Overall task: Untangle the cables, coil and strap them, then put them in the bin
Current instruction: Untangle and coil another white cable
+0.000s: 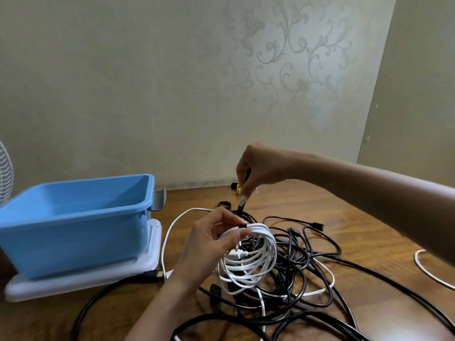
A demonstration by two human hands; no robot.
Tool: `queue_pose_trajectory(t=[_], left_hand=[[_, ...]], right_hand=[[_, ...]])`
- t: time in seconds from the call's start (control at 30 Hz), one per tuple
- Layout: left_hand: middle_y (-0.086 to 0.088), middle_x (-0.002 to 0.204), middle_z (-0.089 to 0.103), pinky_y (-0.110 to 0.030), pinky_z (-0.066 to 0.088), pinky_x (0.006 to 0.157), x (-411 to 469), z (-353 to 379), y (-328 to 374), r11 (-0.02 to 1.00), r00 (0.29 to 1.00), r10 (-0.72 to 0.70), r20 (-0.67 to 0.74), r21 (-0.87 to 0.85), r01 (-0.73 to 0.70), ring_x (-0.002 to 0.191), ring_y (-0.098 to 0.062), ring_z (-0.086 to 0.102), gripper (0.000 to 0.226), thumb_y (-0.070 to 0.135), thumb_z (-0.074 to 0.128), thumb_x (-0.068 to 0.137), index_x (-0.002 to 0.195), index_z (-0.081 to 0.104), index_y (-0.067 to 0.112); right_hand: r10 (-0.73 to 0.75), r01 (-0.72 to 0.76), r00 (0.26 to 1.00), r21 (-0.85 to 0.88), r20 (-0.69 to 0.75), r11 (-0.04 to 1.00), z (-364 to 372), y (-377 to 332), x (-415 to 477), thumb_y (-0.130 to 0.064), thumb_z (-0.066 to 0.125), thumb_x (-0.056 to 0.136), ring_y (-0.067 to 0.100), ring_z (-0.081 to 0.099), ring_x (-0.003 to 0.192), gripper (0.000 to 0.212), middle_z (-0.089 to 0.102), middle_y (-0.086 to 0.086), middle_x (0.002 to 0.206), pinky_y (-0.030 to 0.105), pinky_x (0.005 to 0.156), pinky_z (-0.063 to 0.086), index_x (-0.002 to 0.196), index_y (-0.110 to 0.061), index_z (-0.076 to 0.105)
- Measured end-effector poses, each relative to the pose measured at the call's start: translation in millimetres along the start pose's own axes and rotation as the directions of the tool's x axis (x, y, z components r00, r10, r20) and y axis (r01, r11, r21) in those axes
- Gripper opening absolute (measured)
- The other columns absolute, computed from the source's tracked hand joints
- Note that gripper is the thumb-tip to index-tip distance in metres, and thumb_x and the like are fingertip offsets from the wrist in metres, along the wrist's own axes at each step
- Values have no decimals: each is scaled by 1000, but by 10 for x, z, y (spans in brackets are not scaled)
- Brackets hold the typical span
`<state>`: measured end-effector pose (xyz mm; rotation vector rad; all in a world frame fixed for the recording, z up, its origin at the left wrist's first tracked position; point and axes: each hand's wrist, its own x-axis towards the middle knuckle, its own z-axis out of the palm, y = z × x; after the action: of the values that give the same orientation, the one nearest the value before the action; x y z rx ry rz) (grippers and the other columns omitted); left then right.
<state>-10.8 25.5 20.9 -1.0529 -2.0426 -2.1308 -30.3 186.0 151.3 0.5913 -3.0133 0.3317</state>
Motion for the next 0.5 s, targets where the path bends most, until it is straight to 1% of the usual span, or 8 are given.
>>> queue_pose_trajectory(t=[0.07, 0.13, 0.2, 0.3, 0.4, 0.5], left_hand=[[5, 79, 71, -23, 54, 68, -7, 5, 1, 1000, 1000, 15, 0, 16, -15, 78, -12, 69, 12, 4, 73, 76, 84, 65, 7], [4, 80, 71, -21, 54, 67, -15, 6, -1, 999, 1000, 24, 1, 25, -24, 78, -11, 70, 12, 2, 72, 76, 85, 65, 7], [3, 80, 71, -19, 52, 65, -22, 11, 5, 999, 1000, 31, -2, 27, -31, 76, -10, 69, 13, 4, 72, 76, 86, 64, 7], [4, 79, 69, -18, 50, 63, -38, 38, 27, 996, 998, 66, -3, 53, -66, 72, -8, 65, 19, 13, 74, 72, 86, 64, 7], [2, 83, 68, -17, 51, 64, -54, 48, 50, 993, 995, 102, 2, 68, -102, 74, -7, 66, 26, 18, 75, 67, 87, 62, 5], [3, 85, 69, -19, 53, 65, -58, 50, 35, 990, 996, 89, 21, 111, -90, 76, -9, 68, 25, 15, 76, 69, 87, 61, 4]], right_hand=[[-43, 32, 995, -118, -89, 993, 7, -118, -49, -34, 84, 66, 7, 62, 59, 22, 69, -3, 67, 26, 61, 49, 62, -23, 65], [-48, 33, 992, -131, -117, 991, 12, -163, -85, -31, 84, 67, 4, 64, 58, 21, 68, -7, 64, 25, 61, 53, 63, -21, 66], [6, -12, 996, -67, -84, 998, -13, -131, -104, -26, 83, 71, 4, 66, 56, 18, 68, -7, 61, 23, 61, 56, 67, -15, 69], [113, -113, 994, 16, 0, 993, -44, -31, -90, -20, 79, 76, 9, 66, 54, 18, 68, -2, 58, 21, 57, 56, 74, -4, 71], [179, -180, 982, 17, 56, 983, 34, 42, -42, -18, 77, 79, 9, 64, 51, 17, 67, 1, 59, 20, 56, 55, 75, -3, 70], [200, -200, 977, -8, 78, 980, 94, 49, -9, -17, 76, 80, 8, 63, 51, 17, 67, 2, 61, 21, 57, 56, 77, -2, 69]])
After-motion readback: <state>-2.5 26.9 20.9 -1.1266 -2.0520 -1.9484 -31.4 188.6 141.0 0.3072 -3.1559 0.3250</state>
